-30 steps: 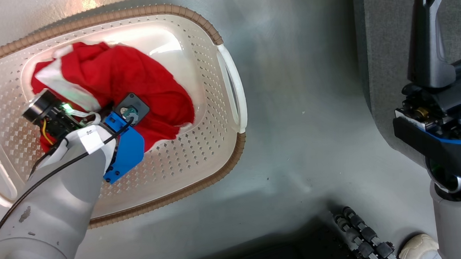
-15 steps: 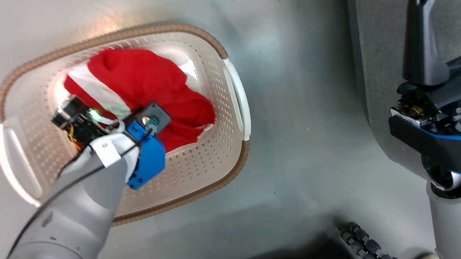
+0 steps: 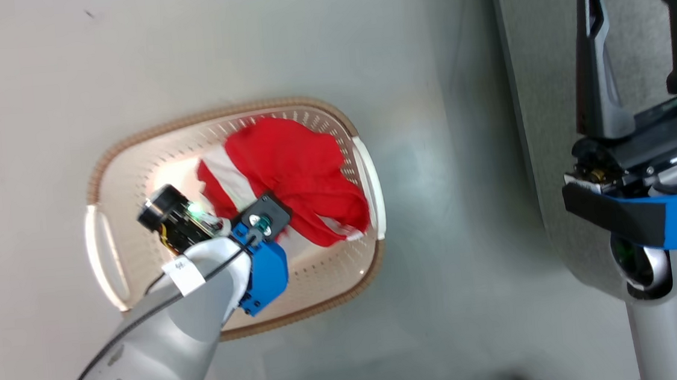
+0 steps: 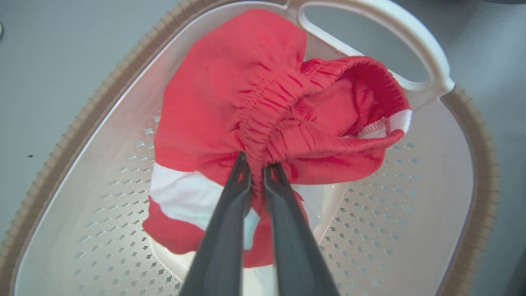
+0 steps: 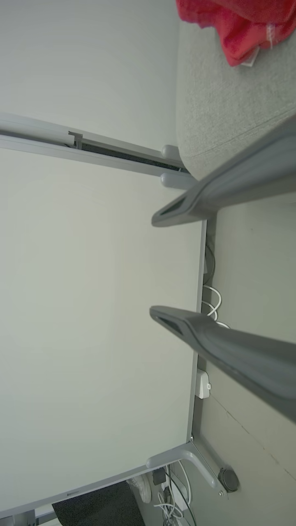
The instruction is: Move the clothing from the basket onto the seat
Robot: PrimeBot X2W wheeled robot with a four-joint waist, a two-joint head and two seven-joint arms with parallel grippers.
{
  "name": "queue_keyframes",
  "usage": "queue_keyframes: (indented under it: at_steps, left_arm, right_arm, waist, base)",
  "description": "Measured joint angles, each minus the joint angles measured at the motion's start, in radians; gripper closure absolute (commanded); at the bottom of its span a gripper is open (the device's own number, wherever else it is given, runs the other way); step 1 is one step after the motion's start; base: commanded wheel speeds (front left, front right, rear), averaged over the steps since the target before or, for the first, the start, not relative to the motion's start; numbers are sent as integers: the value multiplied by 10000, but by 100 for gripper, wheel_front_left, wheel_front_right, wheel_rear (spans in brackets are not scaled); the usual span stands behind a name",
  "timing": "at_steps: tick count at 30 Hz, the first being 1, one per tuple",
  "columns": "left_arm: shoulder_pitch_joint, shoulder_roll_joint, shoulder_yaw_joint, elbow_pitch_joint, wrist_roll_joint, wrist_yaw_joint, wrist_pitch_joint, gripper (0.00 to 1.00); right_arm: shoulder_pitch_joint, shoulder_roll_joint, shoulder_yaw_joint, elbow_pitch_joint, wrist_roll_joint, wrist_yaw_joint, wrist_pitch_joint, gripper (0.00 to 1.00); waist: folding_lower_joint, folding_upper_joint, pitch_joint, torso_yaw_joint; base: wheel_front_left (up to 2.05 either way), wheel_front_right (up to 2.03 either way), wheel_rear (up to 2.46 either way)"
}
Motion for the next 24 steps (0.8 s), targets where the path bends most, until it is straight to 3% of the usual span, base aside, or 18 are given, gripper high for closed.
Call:
queue_keyframes:
  at_steps: [9, 24]
  left_arm:
    - [444, -73, 288, -504, -696, 0, -259, 100]
    - [1399, 477, 1714, -3010, -736, 209, -274, 100]
  right_arm:
    - [736, -98, -186, 518, 15, 0, -2, 0]
    - [1964, -121, -401, 1360, 25, 0, -2, 0]
  waist:
    - [-1, 0, -1565, 441]
    - [-2, 0, -3949, 1113]
  base:
    - [0, 0, 0]
    - [0, 0, 0]
